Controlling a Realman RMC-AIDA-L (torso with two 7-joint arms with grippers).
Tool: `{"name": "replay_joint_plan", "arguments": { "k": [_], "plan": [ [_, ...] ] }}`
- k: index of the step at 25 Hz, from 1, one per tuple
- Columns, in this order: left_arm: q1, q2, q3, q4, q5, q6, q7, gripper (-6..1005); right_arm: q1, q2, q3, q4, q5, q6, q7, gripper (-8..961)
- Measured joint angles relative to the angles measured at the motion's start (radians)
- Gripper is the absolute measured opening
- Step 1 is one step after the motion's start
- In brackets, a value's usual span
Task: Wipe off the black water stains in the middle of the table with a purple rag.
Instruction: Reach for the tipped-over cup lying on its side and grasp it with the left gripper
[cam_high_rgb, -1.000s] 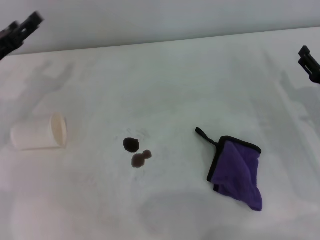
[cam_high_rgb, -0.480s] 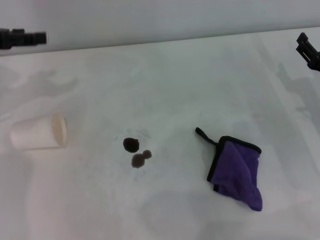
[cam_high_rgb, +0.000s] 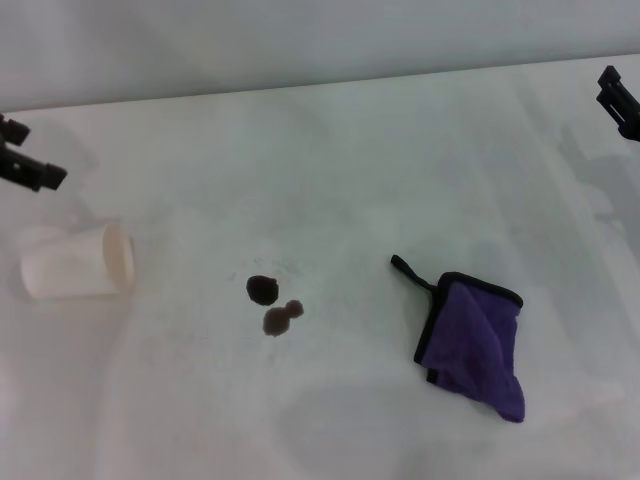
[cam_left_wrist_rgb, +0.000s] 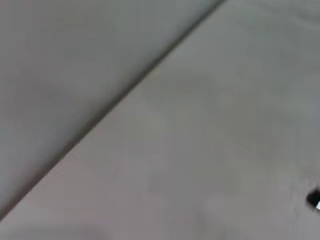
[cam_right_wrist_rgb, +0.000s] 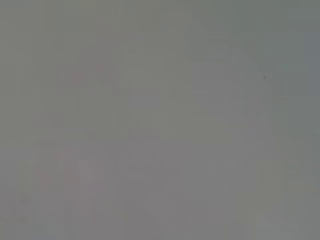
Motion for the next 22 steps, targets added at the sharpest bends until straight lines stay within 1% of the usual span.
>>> {"name": "replay_joint_plan", "arguments": {
  "k": [1,3,4,6,7,9,15,22],
  "plan": [
    [-0.025,-0.02,0.0,-0.03,0.042,-0.006,0.017,859,0.001,0.001,0.001,0.001,0.0,-0.002,0.0,873],
    [-0.058,-0.057,0.0,-0.086,0.087,-0.017,0.049,859,0.002,0.002,0.001,0.002,0.0,-0.01,0.0,872],
    [-0.073,-0.079,0.0,-0.118,0.104,-0.02,0.073,859,0.004,0.003,0.001,0.002,0.0,-0.015,0.0,872],
    [-0.097,-0.112,0.0,-0.166,0.118,-0.019,0.123,859,0.006,0.003,0.002,0.002,-0.002,-0.021,0.0,872],
    [-0.105,-0.123,0.0,-0.175,0.124,-0.015,0.139,859,0.006,0.003,0.002,0.003,-0.003,-0.023,0.0,872],
    [-0.113,-0.13,0.001,-0.165,0.145,-0.005,0.149,859,0.007,0.004,0.002,0.004,-0.002,-0.026,0.0,872],
    [-0.106,-0.129,0.001,-0.084,0.193,0.006,0.161,860,0.008,0.004,0.002,0.004,0.0,-0.046,0.0,873],
    [-0.099,-0.128,0.002,-0.069,0.2,-0.014,0.232,860,0.037,0.004,0.002,0.001,0.0,-0.087,0.0,873]
  ]
}}
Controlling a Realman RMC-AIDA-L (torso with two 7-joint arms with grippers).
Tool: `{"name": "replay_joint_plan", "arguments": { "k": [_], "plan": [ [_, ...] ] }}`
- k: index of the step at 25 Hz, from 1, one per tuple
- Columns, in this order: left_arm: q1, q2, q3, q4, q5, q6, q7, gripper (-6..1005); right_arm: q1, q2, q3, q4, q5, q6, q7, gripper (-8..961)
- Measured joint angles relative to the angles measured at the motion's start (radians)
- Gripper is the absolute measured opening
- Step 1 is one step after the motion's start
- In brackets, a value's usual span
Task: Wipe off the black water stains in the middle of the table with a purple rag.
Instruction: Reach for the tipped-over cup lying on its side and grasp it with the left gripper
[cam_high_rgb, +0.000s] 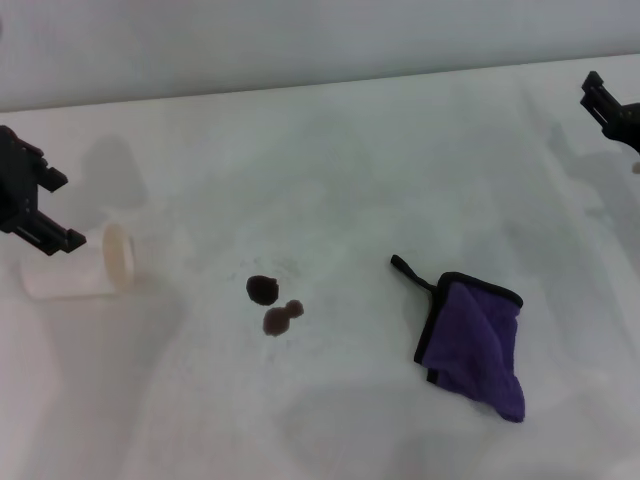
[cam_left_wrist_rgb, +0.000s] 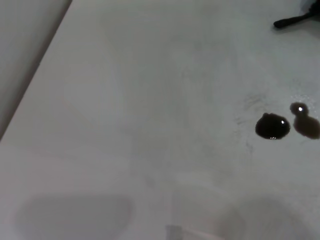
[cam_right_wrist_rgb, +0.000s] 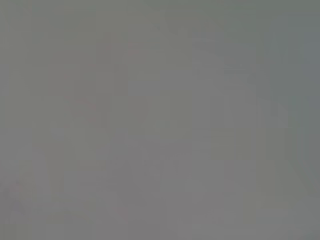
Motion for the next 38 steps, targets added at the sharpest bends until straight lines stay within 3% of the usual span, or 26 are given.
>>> {"name": "replay_joint_plan", "arguments": {
  "k": [9,20,38],
  "plan": [
    [0.004,-0.001,0.0,0.109,0.063,-0.065,0.042,860,0.024,0.001,0.0,-0.001,0.0,-0.028,0.0,874],
    [-0.003,-0.002,0.0,0.16,0.129,-0.123,0.048,859,0.024,0.002,0.0,0.003,0.0,-0.031,0.0,874],
    [0.016,-0.005,-0.002,0.352,0.232,-0.3,-0.043,860,0.025,0.004,0.0,0.011,-0.001,-0.03,0.0,873]
  ]
}}
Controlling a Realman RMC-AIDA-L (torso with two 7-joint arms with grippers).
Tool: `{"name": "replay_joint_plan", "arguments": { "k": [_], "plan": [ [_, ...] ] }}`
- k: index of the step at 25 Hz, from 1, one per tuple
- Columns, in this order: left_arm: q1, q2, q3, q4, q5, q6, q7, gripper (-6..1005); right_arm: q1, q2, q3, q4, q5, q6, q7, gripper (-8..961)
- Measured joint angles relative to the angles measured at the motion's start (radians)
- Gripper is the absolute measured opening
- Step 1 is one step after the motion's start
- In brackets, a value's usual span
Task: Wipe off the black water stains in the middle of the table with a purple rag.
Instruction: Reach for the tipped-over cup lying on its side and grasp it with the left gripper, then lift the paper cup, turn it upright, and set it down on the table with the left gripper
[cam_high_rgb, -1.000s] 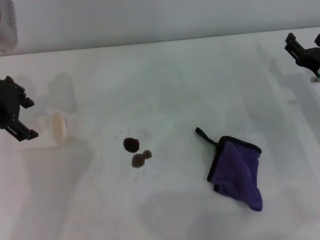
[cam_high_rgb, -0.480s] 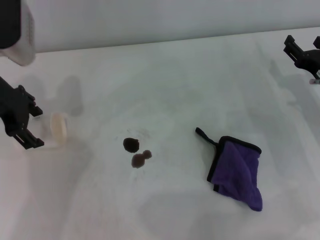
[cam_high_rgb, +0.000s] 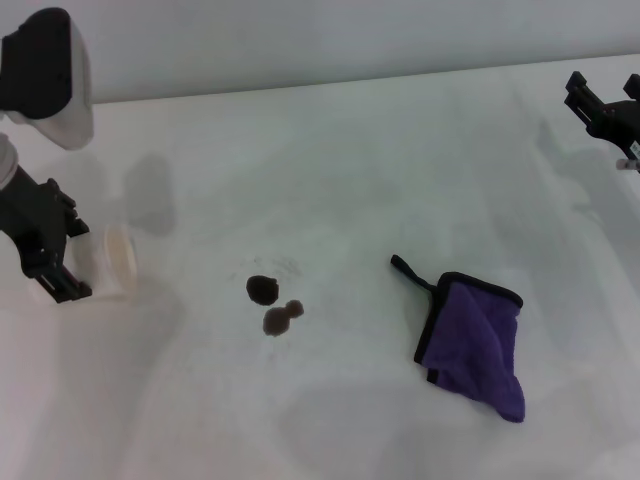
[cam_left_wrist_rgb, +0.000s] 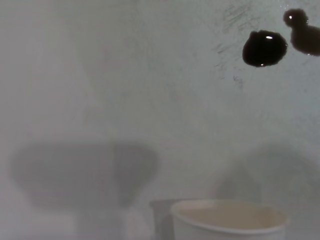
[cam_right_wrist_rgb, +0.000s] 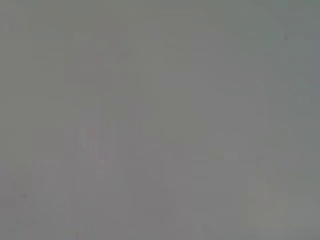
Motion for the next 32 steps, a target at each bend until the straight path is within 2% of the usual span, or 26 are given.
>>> {"name": "replay_joint_plan", "arguments": {
  "k": [16,32],
  "plan": [
    [0.049,0.0,-0.001,0.114,0.014,-0.124,-0.058,852,0.0,0.0,0.0,0.0,-0.004,0.001,0.0,873],
    [0.057,0.002,-0.002,0.119,-0.052,-0.147,-0.088,791,-0.008,-0.001,-0.006,0.0,-0.007,-0.001,0.0,874]
  ]
}}
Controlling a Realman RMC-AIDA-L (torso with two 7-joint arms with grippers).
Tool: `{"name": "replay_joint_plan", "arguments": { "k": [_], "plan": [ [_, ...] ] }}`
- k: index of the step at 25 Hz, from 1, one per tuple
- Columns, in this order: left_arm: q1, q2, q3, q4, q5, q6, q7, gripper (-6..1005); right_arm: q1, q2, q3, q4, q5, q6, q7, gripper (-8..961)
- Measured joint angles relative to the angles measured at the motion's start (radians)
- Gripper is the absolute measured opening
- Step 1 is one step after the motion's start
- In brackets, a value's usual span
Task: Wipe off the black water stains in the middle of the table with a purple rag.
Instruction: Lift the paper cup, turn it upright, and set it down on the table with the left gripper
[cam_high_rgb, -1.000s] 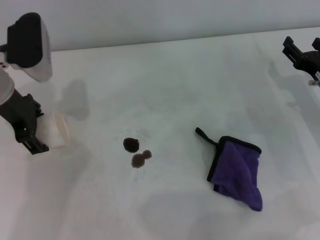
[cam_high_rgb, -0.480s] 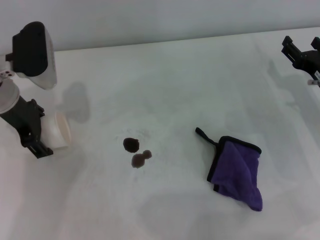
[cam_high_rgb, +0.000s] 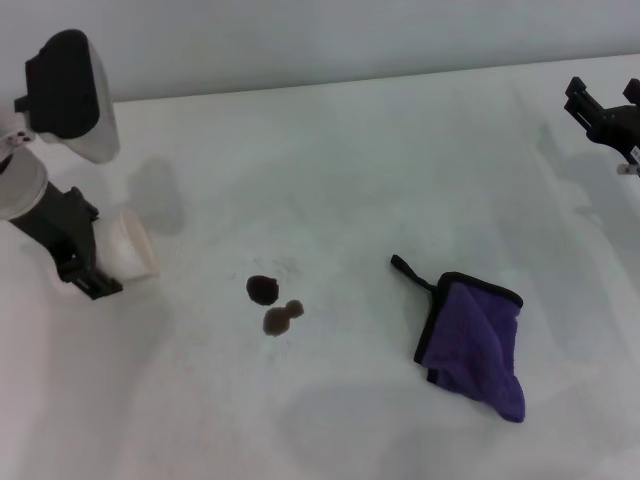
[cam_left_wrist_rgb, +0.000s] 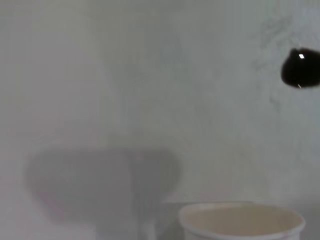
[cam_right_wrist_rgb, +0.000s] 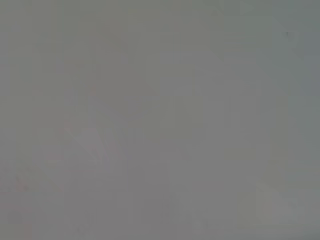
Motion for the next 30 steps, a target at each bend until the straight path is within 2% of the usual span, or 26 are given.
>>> {"name": "replay_joint_plan", "arguments": {
  "k": [7,14,19,22,23,24,25,30],
  "plan": [
    [-0.004,0.001,0.0,-0.016,-0.124,-0.07,-0.047,715,-0.001,0.0,-0.003,-0.001,0.0,0.003,0.0,873],
    [0.036,0.0,0.0,0.002,-0.366,-0.108,-0.015,669,-0.001,0.0,-0.002,-0.003,0.0,0.01,0.0,873],
    [0.143,0.002,-0.001,0.073,-0.666,-0.131,0.112,649,-0.002,0.0,-0.001,-0.003,0.0,0.012,0.0,873],
    [0.237,0.002,-0.001,0.11,-0.891,-0.117,0.27,637,-0.004,0.0,-0.002,-0.006,0.0,0.013,0.0,873],
    [0.237,0.002,-0.001,0.11,-0.891,-0.117,0.27,626,-0.004,-0.001,-0.003,-0.007,0.0,0.013,0.0,872],
    [0.273,0.003,-0.002,0.128,-0.979,-0.111,0.335,614,-0.004,-0.001,-0.004,-0.008,0.0,0.013,0.0,872],
    [0.367,0.003,-0.001,0.188,-1.161,-0.107,0.459,603,-0.004,-0.001,-0.004,-0.008,0.0,0.014,0.0,872],
    [0.527,0.003,-0.002,0.33,-1.454,-0.106,0.728,604,-0.002,-0.001,-0.005,-0.008,0.0,0.014,0.0,872]
  ]
}}
